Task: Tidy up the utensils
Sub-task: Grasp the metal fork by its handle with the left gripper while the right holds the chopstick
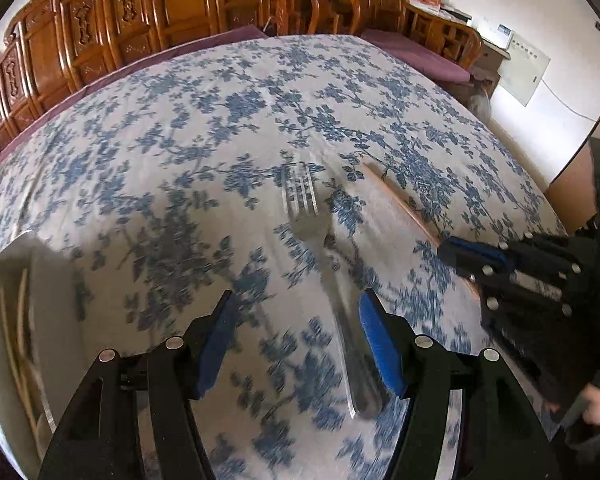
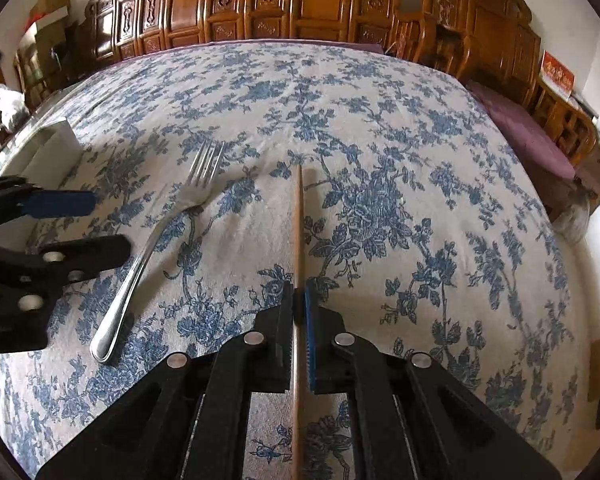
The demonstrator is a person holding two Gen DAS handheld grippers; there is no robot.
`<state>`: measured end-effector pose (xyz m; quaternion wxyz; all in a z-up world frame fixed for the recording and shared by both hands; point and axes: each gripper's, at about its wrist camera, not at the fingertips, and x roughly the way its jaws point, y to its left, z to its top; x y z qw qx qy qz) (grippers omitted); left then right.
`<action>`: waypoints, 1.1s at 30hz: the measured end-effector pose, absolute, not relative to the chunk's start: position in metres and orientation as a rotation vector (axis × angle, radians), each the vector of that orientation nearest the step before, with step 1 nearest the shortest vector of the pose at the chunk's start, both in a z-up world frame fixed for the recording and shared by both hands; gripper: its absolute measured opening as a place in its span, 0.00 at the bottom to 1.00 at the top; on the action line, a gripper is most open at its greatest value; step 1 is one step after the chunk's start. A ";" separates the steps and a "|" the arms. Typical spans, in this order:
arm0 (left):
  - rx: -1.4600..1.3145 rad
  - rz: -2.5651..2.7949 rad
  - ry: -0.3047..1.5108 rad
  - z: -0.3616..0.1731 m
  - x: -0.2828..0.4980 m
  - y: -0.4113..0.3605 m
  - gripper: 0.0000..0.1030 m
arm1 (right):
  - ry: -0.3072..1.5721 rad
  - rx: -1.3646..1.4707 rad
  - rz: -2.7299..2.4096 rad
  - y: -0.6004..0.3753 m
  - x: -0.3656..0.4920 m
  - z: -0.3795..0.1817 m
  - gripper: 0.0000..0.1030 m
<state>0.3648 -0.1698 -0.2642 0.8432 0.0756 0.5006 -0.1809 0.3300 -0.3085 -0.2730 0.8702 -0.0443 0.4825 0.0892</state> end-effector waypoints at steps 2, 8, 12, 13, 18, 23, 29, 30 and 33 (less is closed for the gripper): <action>0.147 -0.388 1.070 -0.269 0.370 -0.175 0.58 | 1.006 -0.092 0.183 -0.310 0.331 -0.273 0.06; 0.148 -0.381 1.083 -0.276 0.376 -0.188 0.51 | 1.001 -0.080 0.186 -0.311 0.332 -0.275 0.06; 0.173 -0.365 1.089 -0.280 0.379 -0.192 0.43 | 1.002 -0.075 0.185 -0.311 0.333 -0.275 0.06; 0.180 -0.361 1.082 -0.280 0.379 -0.192 0.42 | 1.000 -0.076 0.184 -0.311 0.332 -0.275 0.06; 0.227 -0.363 1.068 -0.281 0.378 -0.193 0.24 | 0.994 -0.087 0.178 -0.310 0.331 -0.275 0.06; 0.207 -0.362 1.096 -0.279 0.378 -0.184 0.06 | 0.996 -0.098 0.166 -0.308 0.331 -0.274 0.06; 0.213 -0.344 1.094 -0.270 0.366 -0.168 0.06 | 0.988 -0.108 0.165 -0.301 0.328 -0.271 0.06; 0.212 -0.342 1.087 -0.266 0.363 -0.165 0.06 | 0.986 -0.113 0.168 -0.299 0.327 -0.269 0.06; 0.220 -0.339 1.070 -0.258 0.357 -0.160 0.06 | 0.973 -0.125 0.172 -0.293 0.325 -0.261 0.06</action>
